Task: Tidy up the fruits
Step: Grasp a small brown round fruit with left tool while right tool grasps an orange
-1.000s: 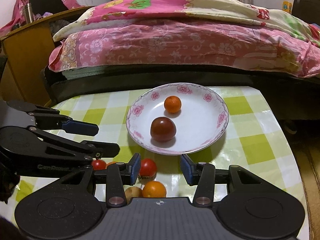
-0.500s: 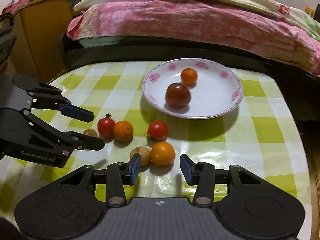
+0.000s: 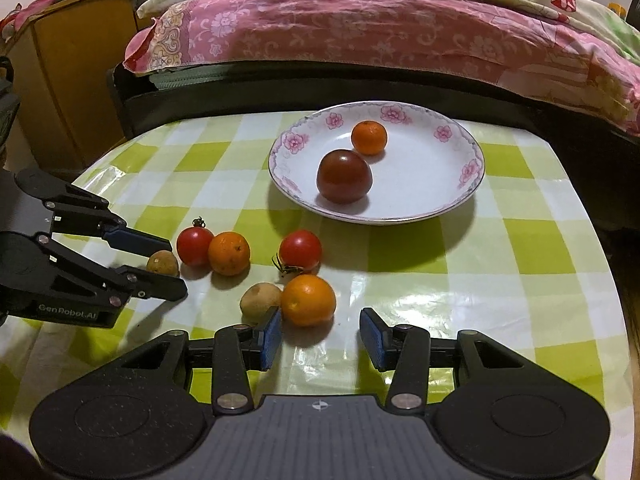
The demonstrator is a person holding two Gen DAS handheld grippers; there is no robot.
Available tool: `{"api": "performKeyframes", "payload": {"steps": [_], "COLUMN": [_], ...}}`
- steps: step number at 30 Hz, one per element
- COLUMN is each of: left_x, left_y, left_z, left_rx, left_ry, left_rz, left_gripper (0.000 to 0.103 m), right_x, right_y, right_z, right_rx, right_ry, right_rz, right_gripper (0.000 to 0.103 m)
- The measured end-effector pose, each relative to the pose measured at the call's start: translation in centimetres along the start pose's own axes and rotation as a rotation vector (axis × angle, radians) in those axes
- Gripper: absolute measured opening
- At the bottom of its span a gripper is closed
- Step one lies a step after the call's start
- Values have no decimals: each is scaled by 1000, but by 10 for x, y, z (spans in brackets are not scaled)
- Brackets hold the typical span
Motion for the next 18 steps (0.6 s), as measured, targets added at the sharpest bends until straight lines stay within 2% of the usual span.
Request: {"api": "performKeyframes", "payload": {"steps": [5, 14, 16, 17, 18], "left_x": [4, 10, 9, 9, 9], "left_y": [2, 3, 3, 3, 4], "left_z": [0, 1, 1, 1, 1], "left_rx": [-1, 2, 2, 1, 0], "left_ry": [2, 0, 6, 8, 9], "left_rz": [25, 66, 70, 70, 72], "left_gripper": [33, 33, 33, 33, 33], "right_x": [0, -1, 0, 0, 0], "right_y": [0, -8, -10, -9, -9], "right_z": [-1, -5, -7, -7, -8], "right_rx": [-4, -19, -32, -39, -46], "right_ry": [1, 3, -26, -39, -53], "right_rz": [-10, -27, -39, -51, -56], "right_gripper": [37, 37, 33, 27, 27]}}
Point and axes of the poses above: each gripper's, at about its wrist camera, not at the fingertips, and y roughly against the way its jaws point, x to its right, z to its underside, the point moved 9 cm from there along -y, roughly the way its jaws point, and after that the axes turned 15 degrees about -y, right-handed, at the moved point
